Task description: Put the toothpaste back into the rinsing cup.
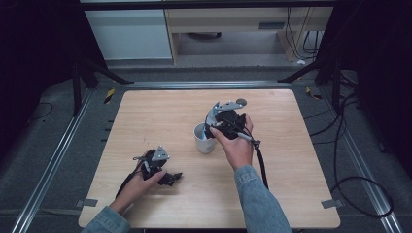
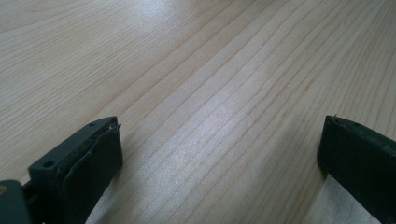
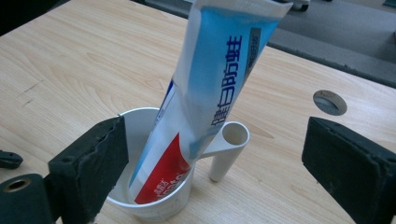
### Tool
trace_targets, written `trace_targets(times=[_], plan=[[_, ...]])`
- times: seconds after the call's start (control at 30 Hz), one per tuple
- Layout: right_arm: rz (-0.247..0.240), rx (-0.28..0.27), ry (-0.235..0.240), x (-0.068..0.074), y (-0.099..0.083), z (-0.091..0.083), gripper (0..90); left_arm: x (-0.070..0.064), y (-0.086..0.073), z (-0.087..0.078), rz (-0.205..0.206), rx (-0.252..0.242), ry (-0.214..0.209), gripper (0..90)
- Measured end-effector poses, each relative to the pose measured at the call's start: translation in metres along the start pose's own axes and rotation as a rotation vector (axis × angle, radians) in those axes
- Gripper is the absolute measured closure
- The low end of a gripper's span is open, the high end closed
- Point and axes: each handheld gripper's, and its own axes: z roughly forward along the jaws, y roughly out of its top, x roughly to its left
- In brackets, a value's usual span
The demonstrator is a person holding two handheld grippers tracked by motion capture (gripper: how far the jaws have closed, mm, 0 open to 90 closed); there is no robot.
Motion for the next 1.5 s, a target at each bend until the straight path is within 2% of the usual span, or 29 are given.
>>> trace_targets(times=[0.27,0.4,0.7,1.03,1.27,1.5], plan=[[-0.043,-0.012,0.006,-0.001,0.002,-0.010,5.0,0.000,0.000,0.000,0.000,0.000,0.000,0.0],[-0.063,-0.002,-0.009,-0.006,0.001,-0.014,5.3,0.000,0.000,0.000,0.000,0.000,0.000,0.0],[-0.062,0.026,-0.019,-0.013,-0.003,-0.022,8.1,0.000,0.000,0.000,0.000,0.000,0.000,0.0],[-0.103,0.025,-0.047,-0.019,-0.006,-0.029,10.5,0.000,0.000,0.000,0.002,0.001,-0.002,0.0],[-0.097,0.027,-0.070,-0.028,-0.016,-0.038,10.5,0.000,0.000,0.000,-0.002,0.000,-0.002,0.0],[-0.069,0.035,-0.108,-0.044,-0.031,-0.052,10.9,0.000,0.000,0.000,0.001,0.003,-0.003,0.0]])
